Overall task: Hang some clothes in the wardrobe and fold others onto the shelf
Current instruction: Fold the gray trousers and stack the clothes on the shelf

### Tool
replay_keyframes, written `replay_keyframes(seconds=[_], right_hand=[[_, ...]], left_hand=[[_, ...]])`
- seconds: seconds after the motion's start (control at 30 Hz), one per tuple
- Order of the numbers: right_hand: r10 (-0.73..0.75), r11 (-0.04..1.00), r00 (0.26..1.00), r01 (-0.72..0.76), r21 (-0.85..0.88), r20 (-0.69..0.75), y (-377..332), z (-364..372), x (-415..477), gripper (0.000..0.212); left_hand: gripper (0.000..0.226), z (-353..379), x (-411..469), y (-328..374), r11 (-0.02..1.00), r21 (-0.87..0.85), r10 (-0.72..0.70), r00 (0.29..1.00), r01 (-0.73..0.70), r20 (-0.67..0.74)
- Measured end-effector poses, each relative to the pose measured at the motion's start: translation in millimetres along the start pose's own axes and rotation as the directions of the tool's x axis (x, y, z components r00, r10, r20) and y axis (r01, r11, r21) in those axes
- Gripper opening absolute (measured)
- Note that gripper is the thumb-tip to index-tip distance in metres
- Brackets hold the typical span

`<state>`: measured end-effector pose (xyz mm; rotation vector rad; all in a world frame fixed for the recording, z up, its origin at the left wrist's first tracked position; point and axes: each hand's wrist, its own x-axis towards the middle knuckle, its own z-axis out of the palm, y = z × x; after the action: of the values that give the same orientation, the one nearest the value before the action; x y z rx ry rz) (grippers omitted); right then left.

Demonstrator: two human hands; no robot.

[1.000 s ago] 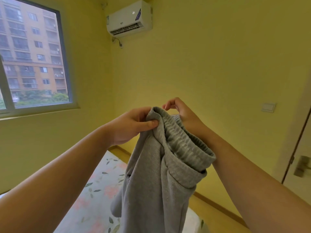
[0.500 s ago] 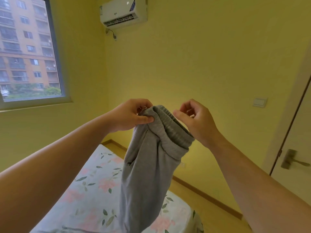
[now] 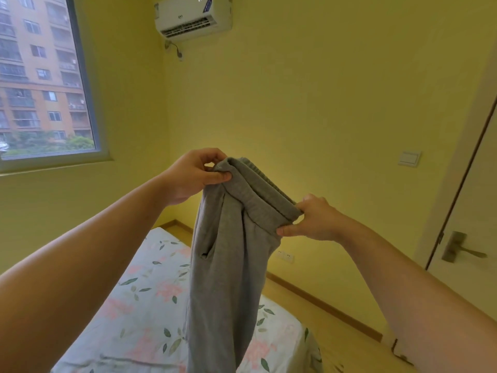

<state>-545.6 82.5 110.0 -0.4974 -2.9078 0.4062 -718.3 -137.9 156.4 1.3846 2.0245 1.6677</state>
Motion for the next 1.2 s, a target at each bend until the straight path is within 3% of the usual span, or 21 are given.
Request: replay_keyframes(seconds=[0.03,0.1,0.17,0.23,0.3,0.37,0.5,0.63,0.77,0.9,1.07,1.1,1.2], right_hand=[[-0.03,0.996,0.997,0.024,0.085,0.075,0,-3,-2,0.041],[-0.088,0.993,0.986,0.076,0.086,0.143,-5,-9,-4,0.034],[-0.102,0.995,0.993,0.103,-0.016,0.052,-14,-14,-1,0.025],[-0.105,0.994,0.994,0.105,0.008,0.013,-23,-18,2,0.014],[-0.112,0.992,0.991,0.106,0.072,0.077,-30,-16,4,0.01],[-0.107,0.994,0.991,0.104,0.043,0.085,-33,-7,7,0.012],[-0.097,0.982,0.981,0.067,0.177,0.167,-28,10,13,0.016],[-0.072,0.985,0.981,0.042,0.168,0.18,-18,27,25,0.017],[-0.017,0.978,0.979,-0.026,0.208,0.203,-1,40,39,0.019],[-0.003,0.938,0.96,-0.094,0.334,0.28,13,55,53,0.025],[0.058,0.897,0.934,-0.204,0.393,0.353,26,72,70,0.045],[0.077,0.878,0.921,-0.244,0.411,0.383,29,77,74,0.055],[0.134,0.861,0.886,-0.326,0.392,0.443,39,99,88,0.086]], left_hand=[[0.016,-3,0,-6,1.0,-0.004,-0.019,1.0,0.019,-0.01],[0.016,-7,-1,-19,0.998,-0.005,-0.06,0.998,0.059,-0.026],[0.018,-9,-3,-35,0.995,-0.044,-0.093,0.993,0.09,-0.069],[0.028,-10,-4,-55,0.985,-0.089,-0.154,0.985,0.147,-0.082],[0.038,-10,-7,-76,0.974,0.06,-0.217,0.976,0.218,-0.028],[0.033,-10,-12,-93,0.943,0.201,-0.274,0.962,0.265,0.019],[0.022,-3,-16,-111,0.914,0.239,-0.339,0.941,0.327,0.009],[0.028,3,-10,-132,0.863,0.291,-0.474,0.861,0.413,0.182],[0.043,3,1,-144,0.863,0.202,-0.506,0.795,0.464,0.334],[0.056,14,13,-161,0.883,0.245,-0.468,0.773,0.4,0.427],[0.072,16,35,-191,0.848,0.516,-0.413,0.762,0.121,0.499],[0.07,15,40,-196,0.835,0.542,-0.419,0.752,0.098,0.509],[0.035,23,56,-217,0.821,0.569,-0.415,0.739,0.052,0.531]])
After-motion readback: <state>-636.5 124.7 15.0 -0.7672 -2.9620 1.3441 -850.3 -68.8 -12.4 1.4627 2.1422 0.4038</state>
